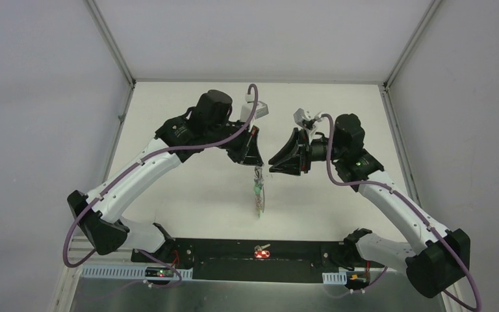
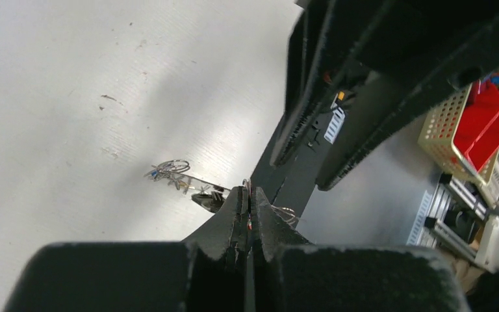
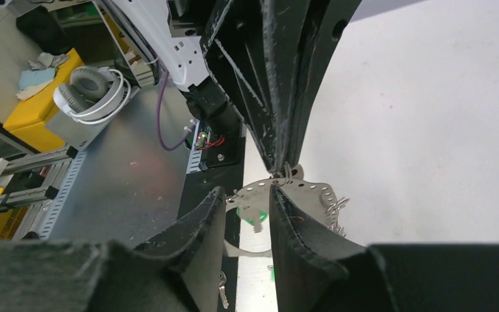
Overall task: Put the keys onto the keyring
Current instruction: Adjust the keyring.
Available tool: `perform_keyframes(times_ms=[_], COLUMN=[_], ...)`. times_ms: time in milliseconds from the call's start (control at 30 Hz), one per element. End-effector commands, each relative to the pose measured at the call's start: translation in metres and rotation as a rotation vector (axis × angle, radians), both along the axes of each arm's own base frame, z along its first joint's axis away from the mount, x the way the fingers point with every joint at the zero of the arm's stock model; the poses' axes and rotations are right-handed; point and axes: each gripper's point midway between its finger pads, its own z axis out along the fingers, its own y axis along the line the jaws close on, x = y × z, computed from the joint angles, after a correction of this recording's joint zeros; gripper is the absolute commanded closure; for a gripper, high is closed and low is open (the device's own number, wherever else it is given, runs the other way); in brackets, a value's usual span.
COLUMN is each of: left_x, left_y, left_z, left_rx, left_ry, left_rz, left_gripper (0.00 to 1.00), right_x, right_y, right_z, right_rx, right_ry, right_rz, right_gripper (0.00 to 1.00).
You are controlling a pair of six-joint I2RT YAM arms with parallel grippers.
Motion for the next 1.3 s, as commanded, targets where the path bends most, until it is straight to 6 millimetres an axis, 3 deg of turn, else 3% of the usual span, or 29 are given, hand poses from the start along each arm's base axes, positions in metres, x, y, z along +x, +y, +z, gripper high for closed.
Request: perform_keyframes(times_ms=[0,467,633,867,967,1133,1267], left_x=[-0.02,-0.033,-0.032,-0.022,-0.017,-0.013,-0.015], left_y=[-0.001,-0.01,-0.011,-0.001,0.009,0.027,0.036], left_z=[0.046,0.055,0.054,0.056,0.061,0.063,0.057], left_rx=[-0.102,-0.143,-0.142,-0.122,-0.126,-0.131,-0.156], left_ry=[-0.21,-0.277,-0.279,-0.32,-0.365,-0.423,-0.445], left_rz=[-0.14,-0.182,-0.178,-0.087,-0.026,0.067,0.106], left_gripper=[1.0,1.0,1.0,0.99,0.89,0.6,0.51], right_x=[-0.01,-0.017,-0.019,-0.012,-0.01,-0.008,-0.004], right_y=[0.002,0.017,0.021,0.022,0.022,0.021,0.02], right_z=[0.031,0.017,0.014,0.01,0.008,0.009,0.012], right_rx=[0.096,0.078,0.073,0.06,0.055,0.055,0.06], right_ry=[-0.119,-0.078,-0.064,-0.039,-0.017,0.001,0.011], right_rz=[0.111,0.189,0.204,0.128,0.1,0.062,0.011], right_gripper=[0.68,0.75,1.0,1.0,1.0,1.0,1.0])
